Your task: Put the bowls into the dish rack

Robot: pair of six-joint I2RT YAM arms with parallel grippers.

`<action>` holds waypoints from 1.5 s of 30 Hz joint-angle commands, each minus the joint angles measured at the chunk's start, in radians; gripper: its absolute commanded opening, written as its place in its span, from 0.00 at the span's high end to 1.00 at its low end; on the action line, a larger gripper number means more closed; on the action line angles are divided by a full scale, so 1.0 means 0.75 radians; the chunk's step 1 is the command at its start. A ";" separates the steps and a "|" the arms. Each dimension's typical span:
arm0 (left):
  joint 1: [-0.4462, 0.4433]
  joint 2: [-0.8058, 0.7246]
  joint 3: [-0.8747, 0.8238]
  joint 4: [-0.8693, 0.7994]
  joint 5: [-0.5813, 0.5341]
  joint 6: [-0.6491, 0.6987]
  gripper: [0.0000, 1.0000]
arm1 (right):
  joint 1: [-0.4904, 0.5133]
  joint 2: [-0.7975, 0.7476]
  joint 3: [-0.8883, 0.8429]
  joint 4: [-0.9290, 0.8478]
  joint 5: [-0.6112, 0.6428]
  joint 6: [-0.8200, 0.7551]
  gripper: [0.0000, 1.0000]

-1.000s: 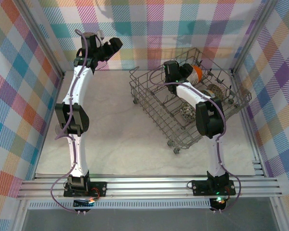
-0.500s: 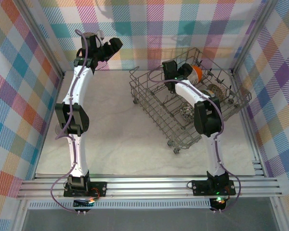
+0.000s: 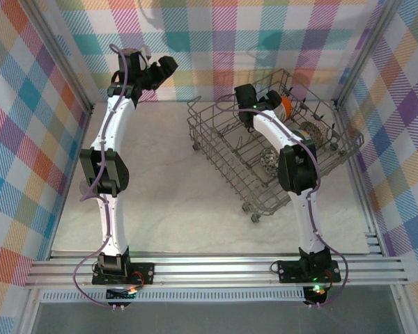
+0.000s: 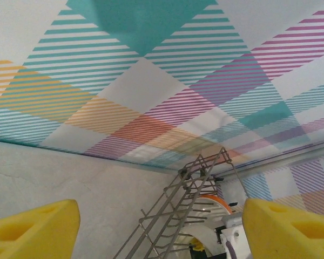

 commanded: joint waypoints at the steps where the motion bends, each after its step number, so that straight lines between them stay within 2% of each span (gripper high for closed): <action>1: -0.011 -0.030 -0.012 0.003 0.031 -0.002 0.21 | 0.006 -0.051 0.057 -0.061 -0.121 0.126 0.01; 8: -0.011 -0.085 -0.037 -0.133 0.005 0.026 0.21 | 0.007 -0.155 -0.012 -0.066 -0.333 0.211 0.01; 15: -0.025 -0.201 -0.153 -0.216 -0.056 0.050 0.21 | 0.027 -0.337 -0.154 0.061 -0.489 0.207 0.01; 18: -0.026 -0.242 -0.156 -0.327 -0.126 0.077 0.21 | 0.061 -0.420 -0.170 0.092 -0.489 0.167 0.01; 22: -0.010 -0.335 -0.177 -0.556 -0.321 0.121 0.19 | 0.066 -0.532 -0.179 0.078 -0.559 0.206 0.01; 25: 0.039 -0.435 -0.260 -0.749 -0.471 0.086 0.17 | 0.060 -0.597 -0.160 0.017 -0.708 0.248 0.01; 27: 0.091 -0.542 -0.393 -0.840 -0.554 0.041 0.16 | 0.059 -0.633 -0.165 -0.001 -0.791 0.269 0.01; 32: 0.296 -0.863 -0.836 -0.912 -0.595 -0.041 0.16 | 0.058 -0.666 -0.203 -0.056 -0.930 0.334 0.01; 36: 0.457 -1.009 -1.039 -0.960 -0.613 -0.029 0.17 | 0.059 -0.698 -0.292 -0.049 -1.054 0.396 0.01; 40: 0.545 -0.920 -1.081 -0.972 -0.598 0.079 0.18 | 0.060 -0.769 -0.436 0.002 -1.175 0.446 0.01; 45: 0.558 -0.645 -0.984 -1.019 -0.543 0.218 0.22 | 0.059 -0.864 -0.567 0.030 -1.175 0.433 0.01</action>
